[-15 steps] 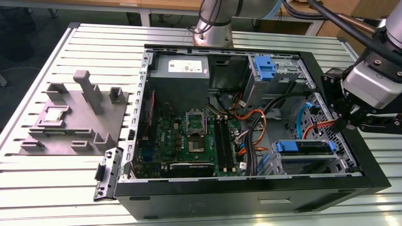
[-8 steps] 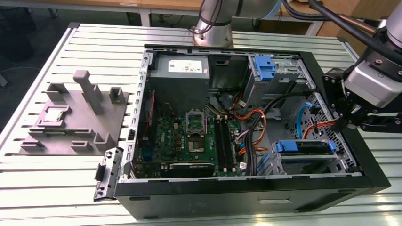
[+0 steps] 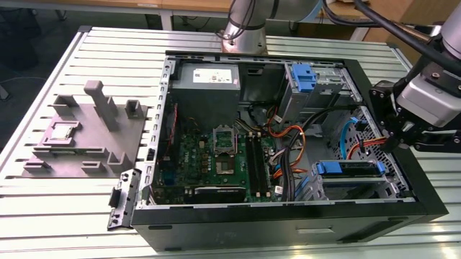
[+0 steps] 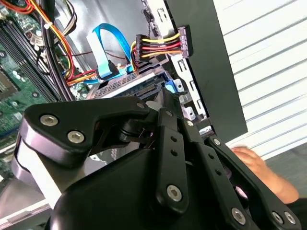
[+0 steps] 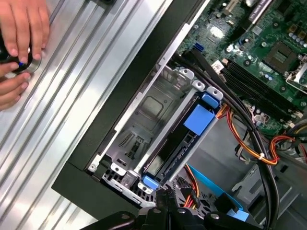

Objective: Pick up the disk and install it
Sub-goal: 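Insert the first disk wire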

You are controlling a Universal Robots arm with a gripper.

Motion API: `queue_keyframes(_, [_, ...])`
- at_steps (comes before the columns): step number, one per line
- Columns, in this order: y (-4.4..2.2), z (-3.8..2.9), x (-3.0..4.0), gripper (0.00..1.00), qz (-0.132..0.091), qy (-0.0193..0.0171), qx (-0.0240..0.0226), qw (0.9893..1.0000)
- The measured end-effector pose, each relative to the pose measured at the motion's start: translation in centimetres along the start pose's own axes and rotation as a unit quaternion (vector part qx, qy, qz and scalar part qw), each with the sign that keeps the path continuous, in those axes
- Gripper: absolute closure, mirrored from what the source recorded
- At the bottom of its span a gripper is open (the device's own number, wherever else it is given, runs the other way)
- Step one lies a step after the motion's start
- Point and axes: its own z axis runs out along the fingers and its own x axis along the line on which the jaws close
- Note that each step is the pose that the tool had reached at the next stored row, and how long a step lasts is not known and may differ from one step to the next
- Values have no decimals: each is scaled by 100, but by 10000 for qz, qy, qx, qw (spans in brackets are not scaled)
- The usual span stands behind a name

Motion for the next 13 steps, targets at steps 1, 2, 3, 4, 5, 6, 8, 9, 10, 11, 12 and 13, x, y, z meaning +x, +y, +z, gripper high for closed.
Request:
queue_keyframes(1, [1,7,-1,90,-86,-6,13,10000])
queue_keyframes(2, [2,11,-2,90,-165,-9,25,9999])
queue_keyframes(3, [3,15,-2,90,-235,-9,40,9997])
queue_keyframes(4, [2,19,-3,90,-280,-2,56,9996])
queue_keyframes(5, [-2,22,-7,90,-288,4,63,9996])
queue_keyframes(6, [-11,23,-14,90,-289,7,63,9996])
queue_keyframes(8, [-38,26,-37,90,-290,16,58,9996])
queue_keyframes(9, [-52,28,-50,90,-291,23,52,9996])
queue_keyframes(10, [-64,29,-58,90,-292,29,47,9996])
queue_keyframes(11, [-72,31,-61,90,-294,34,44,9996])
queue_keyframes(12, [-74,32,-63,90,-294,38,41,9996])
queue_keyframes(13, [-74,32,-63,90,-294,39,40,9996])
